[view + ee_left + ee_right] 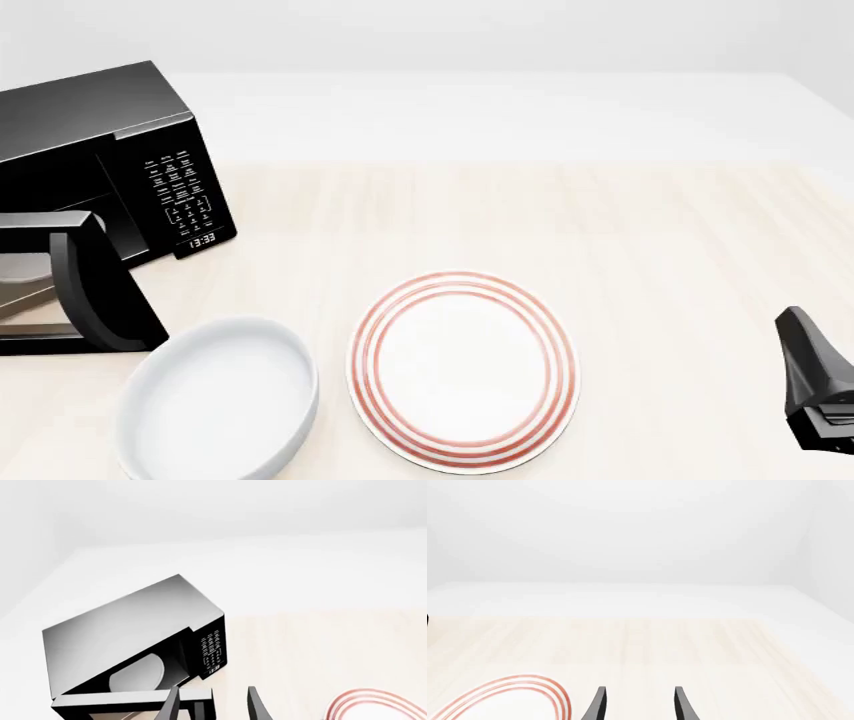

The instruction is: Open the microwave.

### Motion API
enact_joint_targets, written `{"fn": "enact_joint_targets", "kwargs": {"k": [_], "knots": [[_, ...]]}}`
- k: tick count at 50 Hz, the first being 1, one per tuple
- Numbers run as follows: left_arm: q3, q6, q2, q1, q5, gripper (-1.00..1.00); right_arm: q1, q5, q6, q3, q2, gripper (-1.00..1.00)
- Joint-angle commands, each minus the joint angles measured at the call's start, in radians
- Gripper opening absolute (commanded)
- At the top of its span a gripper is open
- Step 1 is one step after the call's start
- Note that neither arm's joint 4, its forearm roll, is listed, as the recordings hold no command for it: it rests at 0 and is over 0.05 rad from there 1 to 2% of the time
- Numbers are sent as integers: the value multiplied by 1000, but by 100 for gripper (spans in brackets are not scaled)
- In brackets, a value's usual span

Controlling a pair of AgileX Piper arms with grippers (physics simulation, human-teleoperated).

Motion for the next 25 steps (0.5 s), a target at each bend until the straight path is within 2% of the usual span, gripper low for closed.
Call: {"fn": "enact_joint_targets", "kwargs": {"k": [1, 13, 14, 15, 16, 18, 19, 22, 25], "knots": [[-77, 1, 101, 6, 43, 100, 0, 0, 0, 0, 0, 100], [-185, -21, 218, -23, 110, 100, 0, 0, 0, 0, 0, 100], [-199, -54, 228, -57, 108, 100, 0, 0, 0, 0, 0, 100], [-203, -62, 246, -61, 122, 100, 0, 0, 0, 0, 0, 100], [-207, -37, 244, -42, 129, 100, 0, 0, 0, 0, 0, 100], [-212, -63, 257, -57, 137, 100, 0, 0, 0, 0, 0, 100], [-214, -31, 260, -34, 148, 100, 0, 0, 0, 0, 0, 100], [-211, -18, 279, -30, 166, 100, 0, 0, 0, 0, 0, 100], [-252, -2, 304, -23, 205, 100, 0, 0, 0, 0, 0, 100]]}}
